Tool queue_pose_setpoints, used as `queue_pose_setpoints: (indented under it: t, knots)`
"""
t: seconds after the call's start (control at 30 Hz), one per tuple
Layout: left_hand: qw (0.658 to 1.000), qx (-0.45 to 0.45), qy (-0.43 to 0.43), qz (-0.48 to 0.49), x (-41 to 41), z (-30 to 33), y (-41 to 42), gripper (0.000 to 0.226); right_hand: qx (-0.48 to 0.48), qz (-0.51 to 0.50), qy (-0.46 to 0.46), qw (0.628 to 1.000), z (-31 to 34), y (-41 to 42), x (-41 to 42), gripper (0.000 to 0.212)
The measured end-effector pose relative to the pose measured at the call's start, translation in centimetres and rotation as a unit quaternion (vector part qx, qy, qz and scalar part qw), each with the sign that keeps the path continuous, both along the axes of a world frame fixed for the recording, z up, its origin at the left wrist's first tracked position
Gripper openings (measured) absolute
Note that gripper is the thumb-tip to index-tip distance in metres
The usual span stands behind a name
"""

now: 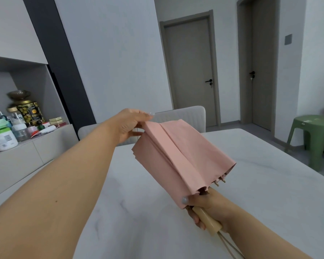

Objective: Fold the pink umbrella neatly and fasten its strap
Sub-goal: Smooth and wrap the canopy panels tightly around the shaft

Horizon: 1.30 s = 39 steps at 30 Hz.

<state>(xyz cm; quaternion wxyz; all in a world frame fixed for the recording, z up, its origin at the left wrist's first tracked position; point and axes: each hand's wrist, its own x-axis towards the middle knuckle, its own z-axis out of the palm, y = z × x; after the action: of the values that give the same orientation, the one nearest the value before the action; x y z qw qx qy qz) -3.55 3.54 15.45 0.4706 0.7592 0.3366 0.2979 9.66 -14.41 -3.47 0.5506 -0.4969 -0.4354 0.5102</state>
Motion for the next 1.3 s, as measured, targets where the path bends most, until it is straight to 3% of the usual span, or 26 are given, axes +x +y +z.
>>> queue_pose_setpoints:
  t: [0.13,0.27,0.43,0.57,0.67,0.83,0.9,1.0,1.07,1.2,1.3]
  knots:
    - [0.999,0.034,0.006,0.033,0.2,-0.2,0.0,0.008,0.007,-0.004,0.004,1.000,-0.1,0.0,0.0,0.034]
    - [0.992,0.092,0.071,0.049,0.3,-0.8,-0.2,0.019,0.018,-0.008,0.005,1.000,-0.1,0.1,0.1,0.036]
    - [0.992,0.104,0.060,0.050,0.3,-1.6,0.0,0.027,0.079,0.042,0.070,0.994,-0.5,0.2,0.7,0.082]
    - [0.996,0.059,-0.011,0.060,0.5,-2.4,-0.1,0.035,0.106,0.083,0.179,0.975,-0.5,0.2,0.8,0.088]
    - [0.996,0.043,-0.043,0.066,0.6,-3.1,0.3,0.033,0.064,0.046,0.207,0.975,-0.4,0.3,0.8,0.075]
    - [0.991,0.083,-0.059,0.086,0.9,-4.4,0.4,0.029,0.017,-0.006,0.134,0.991,0.2,-0.2,0.2,0.035]
    - [0.981,0.145,-0.028,0.126,1.3,-4.5,0.2,0.026,0.006,-0.026,0.107,0.994,0.4,-0.3,0.1,0.033]
    - [0.932,0.304,0.017,0.199,2.0,-4.8,-1.0,0.031,0.001,-0.069,0.092,0.993,0.4,-0.1,0.2,0.034]
    - [0.910,0.371,0.021,0.186,2.7,-6.0,-2.7,0.034,-0.002,-0.097,0.082,0.992,0.4,0.1,0.1,0.036]
    - [0.930,0.343,0.064,0.116,4.5,-10.2,-5.5,0.051,-0.010,-0.138,0.055,0.989,0.4,0.2,0.0,0.039]
    - [0.944,0.297,0.103,0.098,5.2,-12.3,-6.5,0.048,-0.017,-0.149,0.049,0.987,0.3,0.2,0.0,0.043]
